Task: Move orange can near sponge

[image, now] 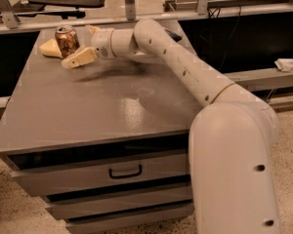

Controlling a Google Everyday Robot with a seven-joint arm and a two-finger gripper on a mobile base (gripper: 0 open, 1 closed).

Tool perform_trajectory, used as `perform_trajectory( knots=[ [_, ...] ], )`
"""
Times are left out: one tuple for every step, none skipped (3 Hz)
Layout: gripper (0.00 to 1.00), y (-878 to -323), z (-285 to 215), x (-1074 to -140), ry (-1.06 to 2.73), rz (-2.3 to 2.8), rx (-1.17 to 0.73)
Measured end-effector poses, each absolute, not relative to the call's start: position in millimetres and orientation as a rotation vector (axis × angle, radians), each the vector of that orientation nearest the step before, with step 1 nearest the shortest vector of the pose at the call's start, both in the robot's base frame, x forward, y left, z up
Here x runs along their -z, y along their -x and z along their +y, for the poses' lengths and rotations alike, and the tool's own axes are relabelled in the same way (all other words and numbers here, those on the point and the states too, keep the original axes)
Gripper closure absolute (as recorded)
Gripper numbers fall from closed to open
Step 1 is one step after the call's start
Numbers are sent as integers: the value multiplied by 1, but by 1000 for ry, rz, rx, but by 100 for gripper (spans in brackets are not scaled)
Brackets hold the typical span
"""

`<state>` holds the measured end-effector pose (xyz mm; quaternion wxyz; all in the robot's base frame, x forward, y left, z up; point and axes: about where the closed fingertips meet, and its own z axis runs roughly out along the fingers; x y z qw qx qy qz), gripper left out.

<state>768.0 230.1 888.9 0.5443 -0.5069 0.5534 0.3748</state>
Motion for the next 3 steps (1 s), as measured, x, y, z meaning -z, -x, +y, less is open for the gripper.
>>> perform_trajectory(
  knots=[
    [0, -745, 183, -909, 1259, 1333, -767],
    [0, -705, 119, -944, 1309, 1350, -618],
    [0, -665, 64, -968, 1284, 1373, -522]
  ],
)
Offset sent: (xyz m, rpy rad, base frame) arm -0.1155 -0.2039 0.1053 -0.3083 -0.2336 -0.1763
